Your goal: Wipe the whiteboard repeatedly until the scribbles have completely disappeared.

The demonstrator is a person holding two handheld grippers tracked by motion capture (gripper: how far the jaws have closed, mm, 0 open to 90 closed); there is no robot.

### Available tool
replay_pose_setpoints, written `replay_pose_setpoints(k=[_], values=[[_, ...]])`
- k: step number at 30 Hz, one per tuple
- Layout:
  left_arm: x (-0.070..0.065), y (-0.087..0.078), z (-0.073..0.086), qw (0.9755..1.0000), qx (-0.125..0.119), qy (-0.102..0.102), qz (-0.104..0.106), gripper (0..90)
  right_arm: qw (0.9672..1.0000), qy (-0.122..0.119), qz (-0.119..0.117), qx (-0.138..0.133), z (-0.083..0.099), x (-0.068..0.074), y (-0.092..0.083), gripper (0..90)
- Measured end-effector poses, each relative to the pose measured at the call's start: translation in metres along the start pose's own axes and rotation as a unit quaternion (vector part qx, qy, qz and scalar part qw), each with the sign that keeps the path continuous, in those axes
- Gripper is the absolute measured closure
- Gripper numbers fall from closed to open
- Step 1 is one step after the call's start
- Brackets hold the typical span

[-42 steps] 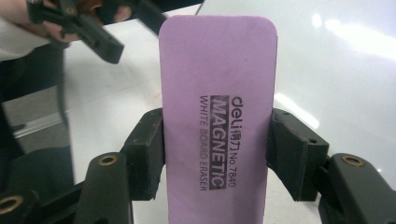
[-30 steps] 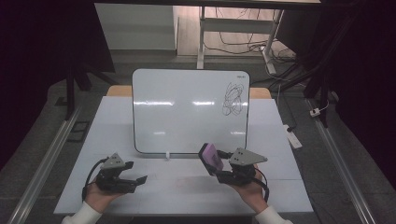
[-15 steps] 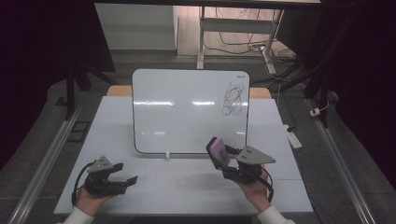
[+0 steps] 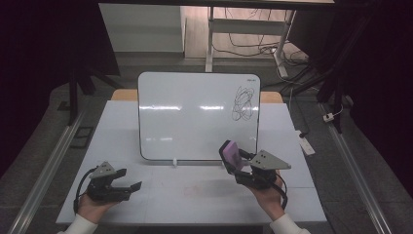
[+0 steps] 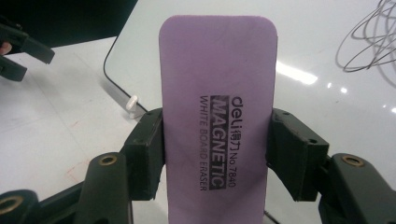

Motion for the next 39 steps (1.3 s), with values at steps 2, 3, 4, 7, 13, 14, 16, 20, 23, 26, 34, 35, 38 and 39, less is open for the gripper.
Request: replay_pose_setpoints(k=[2, 3, 4, 7, 13, 14, 16, 20, 23, 26, 34, 35, 38, 39], values=[[-0.001, 0.000, 0.000, 1.0000, 0.000, 0.005, 0.000, 19.0, 1.0000, -0.001, 0.004, -0.004, -0.003, -0.004, -0.002, 40.6], [-0.001, 0.000, 0.000, 1.0000, 0.000, 0.006, 0.000, 19.0, 1.0000, 0.000, 0.008, -0.005, -0.004, -0.007, -0.002, 40.6], [0.000, 0.000, 0.000, 1.0000, -0.001, 0.005, 0.001, 19.0, 0.9998, 0.001, 0.017, -0.006, -0.007, -0.012, -0.003, 40.6], [0.000, -0.001, -0.001, 1.0000, -0.002, 0.007, 0.002, 19.0, 0.9993, -0.008, 0.037, -0.006, -0.017, -0.023, -0.004, 40.6], [0.001, 0.001, 0.000, 0.9999, 0.000, 0.007, 0.009, 19.0, 0.9974, -0.004, 0.070, -0.017, -0.051, -0.055, -0.012, 40.6], [0.001, 0.001, 0.000, 0.9999, 0.001, 0.007, 0.011, 19.1, 0.9969, -0.006, 0.077, -0.017, -0.057, -0.060, -0.013, 40.6], [0.001, 0.001, 0.000, 0.9999, 0.001, 0.007, 0.011, 19.1, 0.9959, -0.009, 0.088, -0.018, -0.067, -0.069, -0.014, 40.6], [0.002, 0.002, 0.000, 0.9999, 0.001, 0.007, 0.009, 19.1, 0.9936, -0.013, 0.111, -0.020, -0.082, -0.084, -0.015, 40.7], [0.002, 0.001, 0.000, 0.9999, 0.002, 0.007, 0.009, 19.1, 0.9907, -0.002, 0.131, -0.038, -0.097, -0.102, -0.022, 40.6], [0.001, 0.001, 0.000, 0.9999, 0.001, 0.007, 0.008, 19.1, 0.9892, 0.004, 0.140, -0.044, -0.105, -0.110, -0.024, 40.7], [0.002, 0.002, 0.001, 0.9999, 0.003, 0.007, 0.010, 19.1, 0.9876, 0.005, 0.157, -0.013, -0.123, -0.129, -0.003, 40.6], [0.002, 0.002, 0.001, 0.9999, 0.003, 0.007, 0.010, 19.1, 0.9874, 0.006, 0.158, -0.009, -0.124, -0.131, 0.000, 40.7], [0.003, 0.002, 0.001, 0.9999, 0.004, 0.006, 0.010, 19.1, 0.9860, 0.012, 0.166, 0.000, -0.124, -0.138, 0.006, 40.7], [0.003, 0.002, 0.001, 0.9999, 0.004, 0.007, 0.010, 19.1, 0.9854, 0.014, 0.170, 0.005, -0.124, -0.140, 0.008, 40.6]])
Point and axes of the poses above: each handheld gripper's, and its own axes: y roughly forward along the jaws, z roughly out of its underside, x roughly to its left, the point moved 4 cm from there along y, roughly forward along the jaws, and after that the axes turned 15 degrees about -z, right-handed, at the moved point
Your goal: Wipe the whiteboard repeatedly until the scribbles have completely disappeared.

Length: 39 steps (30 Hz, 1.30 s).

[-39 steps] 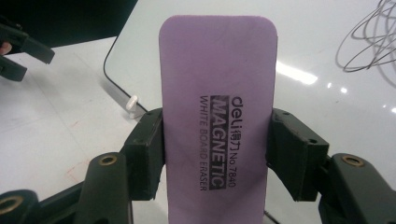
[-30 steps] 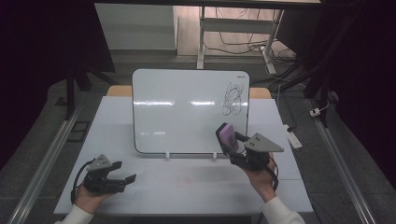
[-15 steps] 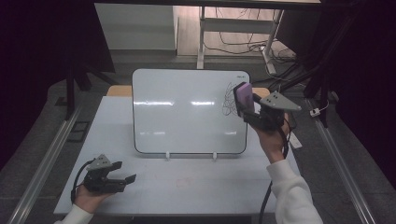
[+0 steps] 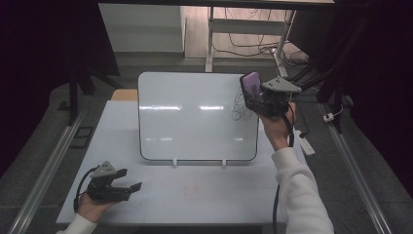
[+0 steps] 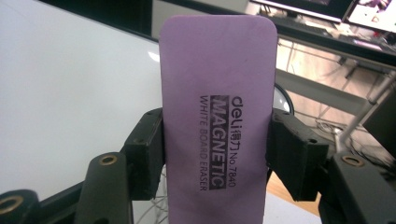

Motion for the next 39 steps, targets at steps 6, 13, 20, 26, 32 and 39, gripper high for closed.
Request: replay_pose_setpoints(k=[6, 13, 20, 26, 32, 39], values=[[0.000, 0.001, 0.000, 1.0000, 0.002, 0.000, 0.000, 19.1, 0.9997, 0.011, 0.007, 0.020, 0.005, -0.006, 0.012, 40.7], [-0.001, 0.002, 0.001, 1.0000, 0.005, 0.003, 0.000, 19.2, 0.9992, 0.012, -0.008, 0.036, 0.011, 0.003, 0.027, 40.9], [-0.002, 0.002, 0.001, 1.0000, 0.005, 0.004, 0.000, 19.2, 0.9966, -0.033, -0.034, 0.067, 0.034, 0.037, 0.036, 41.0], [-0.002, 0.001, 0.001, 1.0000, 0.005, 0.005, 0.001, 19.2, 0.9989, -0.006, 0.003, 0.046, 0.025, 0.017, 0.029, 40.9], [-0.002, 0.002, 0.001, 0.9999, 0.008, 0.006, 0.004, 19.2, 0.9992, 0.022, 0.030, 0.014, 0.015, -0.002, 0.025, 40.9], [-0.002, 0.001, 0.001, 1.0000, 0.007, 0.003, 0.003, 19.2, 0.9988, -0.029, -0.010, 0.039, 0.023, 0.025, 0.039, 40.9]])
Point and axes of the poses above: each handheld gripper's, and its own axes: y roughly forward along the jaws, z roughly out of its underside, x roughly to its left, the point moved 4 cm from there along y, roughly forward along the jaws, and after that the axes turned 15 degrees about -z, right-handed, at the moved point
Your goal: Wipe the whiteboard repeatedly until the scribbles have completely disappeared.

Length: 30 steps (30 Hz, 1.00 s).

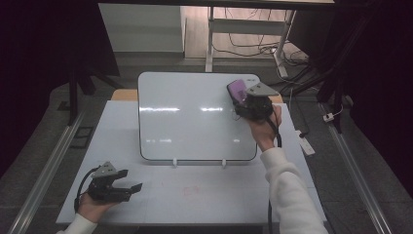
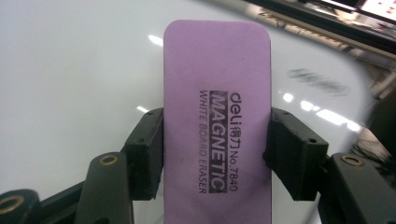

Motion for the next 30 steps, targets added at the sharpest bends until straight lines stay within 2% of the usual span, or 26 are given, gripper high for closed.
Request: replay_pose_setpoints(k=[5, 7, 10, 11, 12, 13, 16, 19, 21, 22, 23, 24, 27, 29, 30], values=[[0.001, 0.000, 0.000, 1.0000, -0.001, 0.001, 0.000, 19.2, 0.9984, -0.033, -0.043, 0.018, 0.025, 0.037, 0.009, 41.0], [0.000, -0.001, 0.000, 1.0000, -0.001, 0.001, 0.000, 19.3, 0.9973, -0.048, -0.047, 0.029, 0.033, 0.044, 0.009, 41.0], [0.000, -0.001, 0.000, 1.0000, -0.001, 0.001, -0.001, 19.2, 0.9980, -0.037, -0.041, 0.032, 0.034, 0.038, 0.004, 41.0], [0.000, -0.001, 0.000, 1.0000, -0.002, 0.000, -0.002, 19.2, 0.9984, -0.033, -0.032, 0.031, 0.034, 0.033, 0.003, 41.0], [0.000, -0.001, 0.000, 1.0000, -0.002, 0.000, -0.002, 19.2, 0.9992, -0.023, -0.014, 0.028, 0.031, 0.022, -0.002, 41.0], [0.000, -0.001, 0.000, 1.0000, -0.002, -0.001, -0.003, 19.2, 0.9992, -0.023, -0.014, 0.028, 0.031, 0.022, -0.002, 41.0], [0.001, -0.001, 0.000, 1.0000, -0.002, -0.002, -0.001, 19.2, 0.9998, -0.007, 0.014, 0.013, 0.030, 0.006, -0.010, 41.0], [0.001, -0.001, 0.000, 1.0000, -0.001, -0.001, 0.000, 19.2, 0.9998, 0.005, 0.019, 0.000, 0.034, 0.001, -0.014, 41.0], [0.000, -0.001, 0.000, 1.0000, -0.001, 0.001, -0.001, 19.2, 0.9996, -0.006, 0.026, 0.007, 0.038, 0.007, -0.012, 41.0], [0.000, -0.001, 0.000, 1.0000, -0.001, 0.001, -0.001, 19.2, 0.9996, -0.014, 0.021, 0.013, 0.040, 0.012, -0.010, 41.0], [0.000, -0.001, 0.000, 1.0000, -0.001, 0.001, -0.001, 19.2, 0.9991, -0.034, 0.007, 0.025, 0.045, 0.027, -0.005, 41.0], [0.000, -0.001, 0.000, 1.0000, -0.001, 0.000, 0.000, 19.2, 0.9991, -0.034, 0.007, 0.025, 0.045, 0.027, -0.005, 41.0], [-0.001, 0.000, 0.000, 1.0000, 0.001, -0.001, 0.001, 19.2, 0.9981, -0.046, -0.022, 0.036, 0.050, 0.046, 0.001, 41.0], [-0.001, 0.000, 0.000, 1.0000, 0.001, 0.001, 0.000, 19.2, 0.9969, -0.063, -0.017, 0.043, 0.052, 0.053, 0.005, 41.0], [-0.001, 0.000, 0.000, 1.0000, 0.001, 0.001, 0.001, 19.2, 0.9969, -0.062, -0.017, 0.045, 0.051, 0.053, 0.005, 41.0]])
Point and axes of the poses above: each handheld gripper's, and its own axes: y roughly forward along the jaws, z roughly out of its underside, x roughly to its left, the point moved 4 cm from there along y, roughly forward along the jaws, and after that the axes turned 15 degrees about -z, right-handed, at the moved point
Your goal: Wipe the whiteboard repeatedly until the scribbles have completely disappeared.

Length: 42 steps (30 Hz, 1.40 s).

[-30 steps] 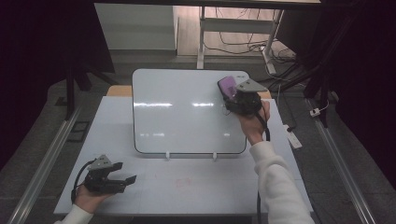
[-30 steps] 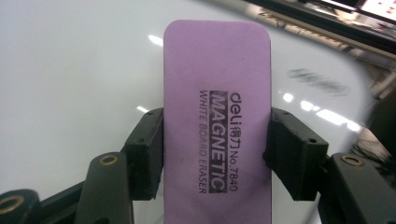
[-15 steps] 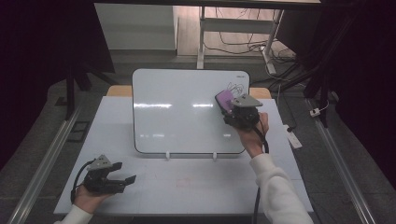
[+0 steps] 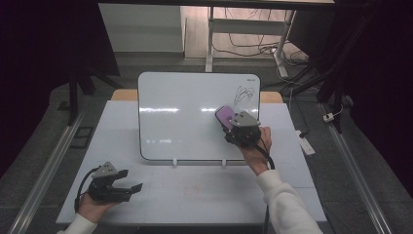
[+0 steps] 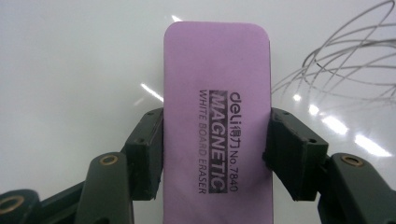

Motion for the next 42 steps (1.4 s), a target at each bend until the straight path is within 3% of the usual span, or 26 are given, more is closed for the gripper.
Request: replay_pose_setpoints(k=[2, 5, 11, 15, 18, 21, 22, 23, 24, 25, 28, 33, 42], values=[[0.000, 0.000, 0.000, 1.0000, 0.000, -0.001, 0.001, 19.2, 0.9999, 0.007, -0.006, -0.006, -0.003, -0.005, 0.000, 41.0], [0.001, 0.000, 0.000, 1.0000, 0.000, -0.001, 0.000, 19.2, 0.9998, 0.007, 0.016, -0.009, -0.012, -0.018, -0.004, 41.0], [0.003, -0.001, 0.001, 1.0000, -0.001, -0.002, -0.001, 19.2, 0.9980, 0.018, 0.060, -0.012, -0.036, -0.058, -0.011, 41.0], [0.003, 0.000, 0.001, 1.0000, -0.001, -0.002, -0.001, 19.2, 0.9974, 0.025, 0.066, -0.015, -0.047, -0.071, -0.012, 41.0], [0.003, 0.000, 0.001, 1.0000, -0.001, -0.002, -0.001, 19.2, 0.9975, 0.016, 0.068, -0.012, -0.046, -0.065, -0.009, 41.0], [0.004, 0.000, 0.001, 1.0000, -0.001, -0.004, -0.002, 19.2, 0.9992, -0.003, 0.040, -0.004, -0.041, -0.045, -0.003, 41.0], [0.004, 0.000, 0.001, 1.0000, -0.001, -0.003, -0.002, 19.2, 0.9996, -0.019, 0.021, 0.002, -0.035, -0.028, 0.003, 41.0], [0.003, 0.000, 0.001, 1.0000, -0.001, -0.003, -0.002, 19.2, 0.9995, -0.028, 0.013, 0.005, -0.031, -0.020, 0.005, 41.0], [0.003, 0.000, 0.001, 1.0000, -0.001, -0.003, -0.002, 19.2, 0.9995, -0.028, 0.013, 0.005, -0.031, -0.020, 0.005, 41.0], [0.003, 0.000, 0.001, 1.0000, -0.001, -0.002, -0.002, 19.2, 0.9993, -0.038, -0.003, 0.005, -0.025, -0.007, 0.009, 41.1], [0.002, 0.000, 0.000, 1.0000, 0.000, -0.001, -0.002, 19.2, 0.9992, -0.039, -0.013, 0.002, -0.019, 0.002, 0.010, 41.0], [0.003, 0.000, 0.000, 1.0000, 0.000, -0.003, -0.002, 19.2, 0.9993, -0.025, -0.026, -0.007, -0.019, -0.003, 0.008, 41.0], [0.004, 0.001, 0.001, 1.0000, 0.002, -0.002, -0.002, 19.3, 0.9996, 0.008, 0.002, -0.028, -0.027, -0.030, -0.001, 41.0]])
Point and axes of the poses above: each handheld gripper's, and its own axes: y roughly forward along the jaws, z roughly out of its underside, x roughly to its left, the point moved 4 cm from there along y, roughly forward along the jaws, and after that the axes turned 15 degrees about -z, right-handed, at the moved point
